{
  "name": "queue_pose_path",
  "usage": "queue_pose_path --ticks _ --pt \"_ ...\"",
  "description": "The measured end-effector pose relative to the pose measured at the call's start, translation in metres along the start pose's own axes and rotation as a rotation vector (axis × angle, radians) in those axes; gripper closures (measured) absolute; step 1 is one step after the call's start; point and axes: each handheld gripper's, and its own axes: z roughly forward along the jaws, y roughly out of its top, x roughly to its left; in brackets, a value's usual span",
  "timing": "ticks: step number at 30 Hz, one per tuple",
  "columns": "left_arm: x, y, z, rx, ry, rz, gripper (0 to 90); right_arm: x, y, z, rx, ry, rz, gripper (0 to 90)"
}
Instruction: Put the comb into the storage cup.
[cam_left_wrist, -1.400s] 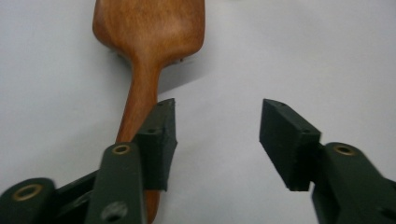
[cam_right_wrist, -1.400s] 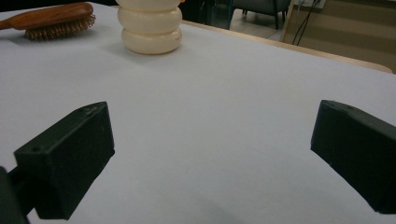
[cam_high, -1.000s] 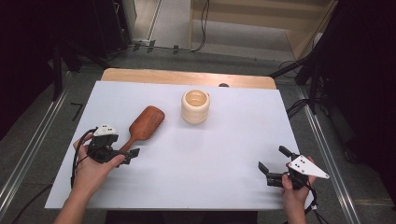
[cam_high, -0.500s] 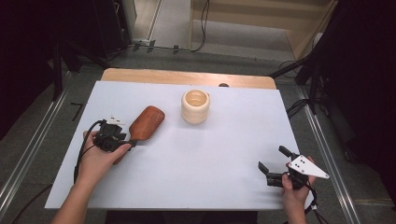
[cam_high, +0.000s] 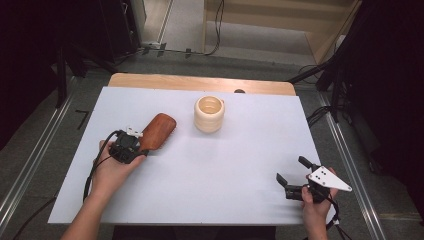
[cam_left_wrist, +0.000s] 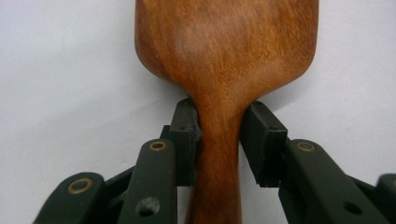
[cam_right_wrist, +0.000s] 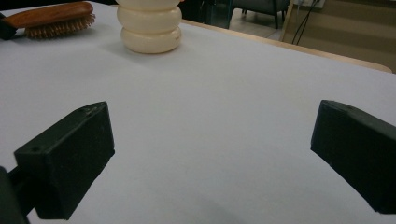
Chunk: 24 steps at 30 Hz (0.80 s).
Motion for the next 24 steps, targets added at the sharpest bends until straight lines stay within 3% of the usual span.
queue_pose_path --ticks 5,9,12,17,24 --pt "-0.003 -0.006 0.000 -0.046 0.016 0.015 71.1 0.000 0.000 0.000 0.002 -0.001 -0.003 0.0" --pt "-0.001 -0.013 0.000 -0.097 -0.009 -0.026 71.5 0.000 0.000 0.000 0.004 -0.002 -0.002 0.0" --pt "-0.004 -0.016 0.000 -0.117 0.017 -0.016 71.6 0.000 0.000 0.000 0.004 -0.002 -0.001 0.0" --pt "-0.008 -0.021 0.000 -0.180 0.027 -0.034 71.7 0.000 0.000 0.000 0.004 -0.005 -0.001 0.0" --pt "-0.016 -0.025 -0.007 -0.262 0.017 -0.039 71.7 0.001 0.000 0.000 0.005 -0.005 -0.002 0.0"
